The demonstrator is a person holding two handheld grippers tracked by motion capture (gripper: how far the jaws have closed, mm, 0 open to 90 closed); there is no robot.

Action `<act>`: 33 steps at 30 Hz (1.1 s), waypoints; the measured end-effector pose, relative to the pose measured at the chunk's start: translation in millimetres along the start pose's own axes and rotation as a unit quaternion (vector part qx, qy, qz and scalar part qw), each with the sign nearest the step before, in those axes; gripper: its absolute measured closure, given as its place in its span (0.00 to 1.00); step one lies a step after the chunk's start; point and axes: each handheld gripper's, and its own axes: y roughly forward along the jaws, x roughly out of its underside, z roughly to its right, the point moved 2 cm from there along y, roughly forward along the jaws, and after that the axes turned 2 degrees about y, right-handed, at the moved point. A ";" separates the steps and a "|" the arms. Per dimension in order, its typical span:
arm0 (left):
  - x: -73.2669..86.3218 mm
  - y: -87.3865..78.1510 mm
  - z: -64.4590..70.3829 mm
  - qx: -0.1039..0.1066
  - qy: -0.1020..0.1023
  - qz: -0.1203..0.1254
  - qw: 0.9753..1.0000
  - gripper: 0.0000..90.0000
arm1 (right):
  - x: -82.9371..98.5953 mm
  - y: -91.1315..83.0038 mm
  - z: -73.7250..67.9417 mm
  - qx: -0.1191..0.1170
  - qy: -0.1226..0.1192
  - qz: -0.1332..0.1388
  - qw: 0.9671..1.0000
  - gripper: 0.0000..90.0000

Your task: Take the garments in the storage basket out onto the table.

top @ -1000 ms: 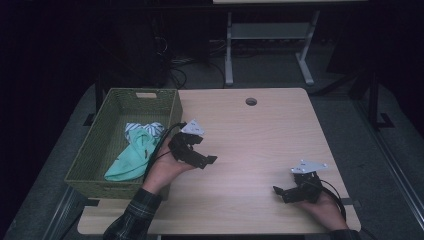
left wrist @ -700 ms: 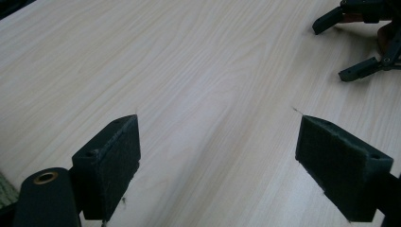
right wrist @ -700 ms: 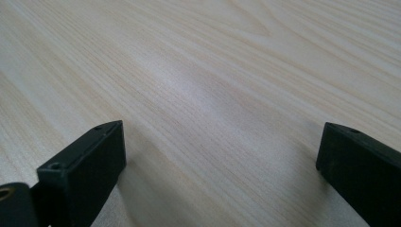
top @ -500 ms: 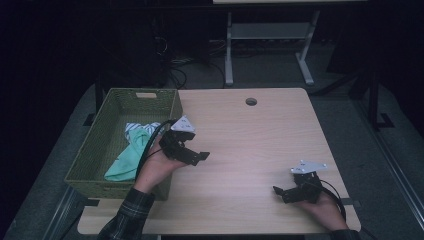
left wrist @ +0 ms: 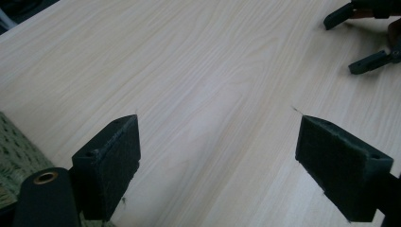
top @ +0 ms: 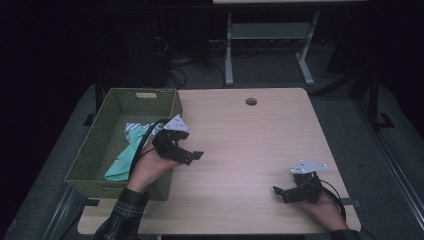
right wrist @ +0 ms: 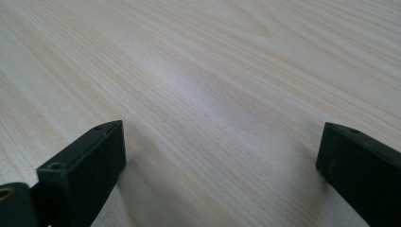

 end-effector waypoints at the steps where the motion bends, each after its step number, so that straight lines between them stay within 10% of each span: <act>1: 0.5 -0.7 -1.2 -0.001 0.003 -0.001 1.000 0.16 | 0.0 0.0 0.0 0.000 0.000 0.000 1.000 0.02; 33: 23.1 -33.0 -32.3 -0.038 -0.040 0.016 0.998 0.16 | 0.0 0.0 0.3 0.000 -0.002 0.001 1.000 0.02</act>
